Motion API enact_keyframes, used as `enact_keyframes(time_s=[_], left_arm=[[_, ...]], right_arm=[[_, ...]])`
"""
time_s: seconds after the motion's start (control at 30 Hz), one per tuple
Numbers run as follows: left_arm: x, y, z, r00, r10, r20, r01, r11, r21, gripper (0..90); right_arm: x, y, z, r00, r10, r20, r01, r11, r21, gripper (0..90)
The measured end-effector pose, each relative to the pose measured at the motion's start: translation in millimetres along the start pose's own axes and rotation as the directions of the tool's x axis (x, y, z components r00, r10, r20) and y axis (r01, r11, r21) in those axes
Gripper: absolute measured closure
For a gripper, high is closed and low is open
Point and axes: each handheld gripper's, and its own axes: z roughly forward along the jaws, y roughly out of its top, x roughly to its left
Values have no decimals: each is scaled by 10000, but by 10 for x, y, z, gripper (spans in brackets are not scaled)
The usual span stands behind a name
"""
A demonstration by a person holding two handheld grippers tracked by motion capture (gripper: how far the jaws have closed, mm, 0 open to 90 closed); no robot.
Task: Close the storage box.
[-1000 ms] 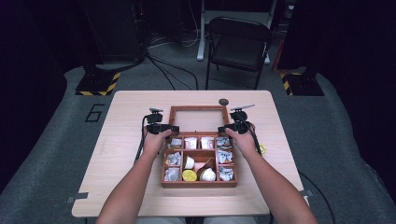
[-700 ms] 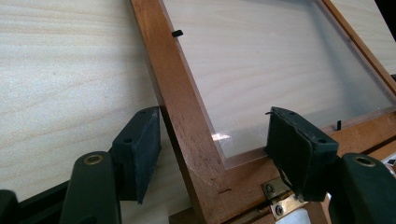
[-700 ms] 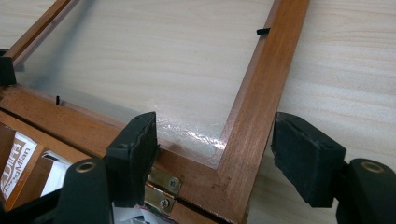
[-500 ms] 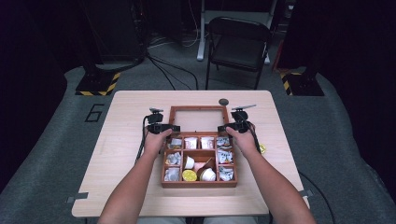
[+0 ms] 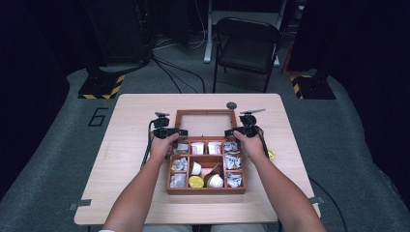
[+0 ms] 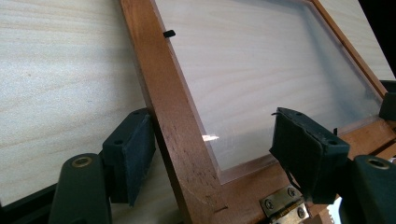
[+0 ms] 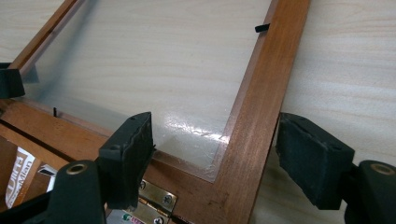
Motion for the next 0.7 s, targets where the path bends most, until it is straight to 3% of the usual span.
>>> enact_keyframes(time_s=[0.17, 0.7], left_arm=[[-3, 0, 16, 10000, -28, 15, 28, 10000, -49, 288], [24, 2, 38, 9993, -230, 296, 230, 9997, 5, 287]], right_arm=[[-6, 2, 1, 9989, 393, -249, -388, 9991, 194, 278], [-40, 3, 51, 9965, 536, -641, -524, 9984, 201, 254]])
